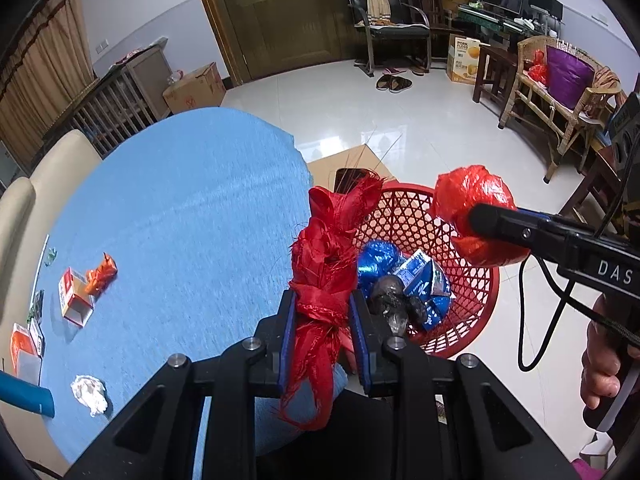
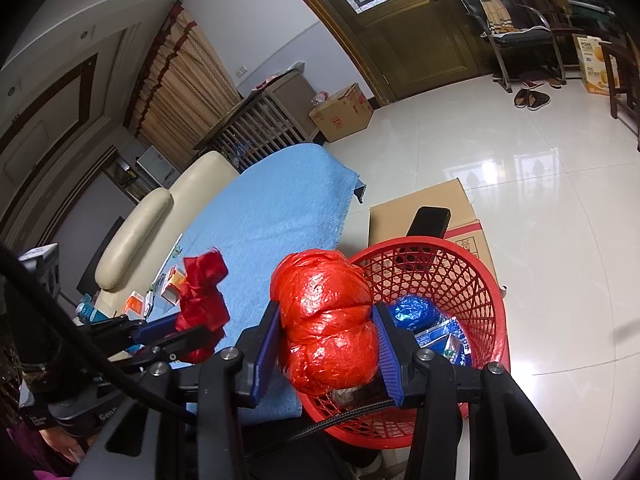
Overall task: Collect trash
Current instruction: 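Carry the red cloth bag and red plastic bag over the red wastebasket, then lower both tools into the wastebasket and open them to drop the red bags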
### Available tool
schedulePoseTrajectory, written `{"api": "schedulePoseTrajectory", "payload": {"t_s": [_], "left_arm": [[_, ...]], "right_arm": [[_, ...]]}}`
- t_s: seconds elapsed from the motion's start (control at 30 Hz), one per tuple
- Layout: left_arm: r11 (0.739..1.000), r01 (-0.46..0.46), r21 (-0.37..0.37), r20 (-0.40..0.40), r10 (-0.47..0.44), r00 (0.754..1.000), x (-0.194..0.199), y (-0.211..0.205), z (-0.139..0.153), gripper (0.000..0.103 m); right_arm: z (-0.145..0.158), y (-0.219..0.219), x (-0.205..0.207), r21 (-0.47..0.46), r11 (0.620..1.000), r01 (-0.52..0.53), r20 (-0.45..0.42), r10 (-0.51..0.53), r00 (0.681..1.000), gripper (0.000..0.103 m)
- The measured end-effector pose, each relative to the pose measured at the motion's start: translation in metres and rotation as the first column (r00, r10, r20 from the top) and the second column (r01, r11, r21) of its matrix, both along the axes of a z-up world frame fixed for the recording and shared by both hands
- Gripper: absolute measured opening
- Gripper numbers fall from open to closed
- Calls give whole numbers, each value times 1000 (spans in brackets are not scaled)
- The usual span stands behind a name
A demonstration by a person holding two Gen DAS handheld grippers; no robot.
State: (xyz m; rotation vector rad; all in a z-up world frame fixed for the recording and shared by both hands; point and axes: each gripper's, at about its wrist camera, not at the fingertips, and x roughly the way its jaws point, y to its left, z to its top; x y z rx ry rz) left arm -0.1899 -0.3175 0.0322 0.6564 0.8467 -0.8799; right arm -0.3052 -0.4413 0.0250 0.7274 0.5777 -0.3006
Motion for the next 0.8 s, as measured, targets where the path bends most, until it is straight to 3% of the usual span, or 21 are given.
{"api": "schedulePoseTrajectory", "payload": {"t_s": [0.8], "left_arm": [[999,14,29,-96,-11,995,15,-5,-36,27]], "right_arm": [[-51,-6,17,76,997,-2,-99,10,995,48]]}}
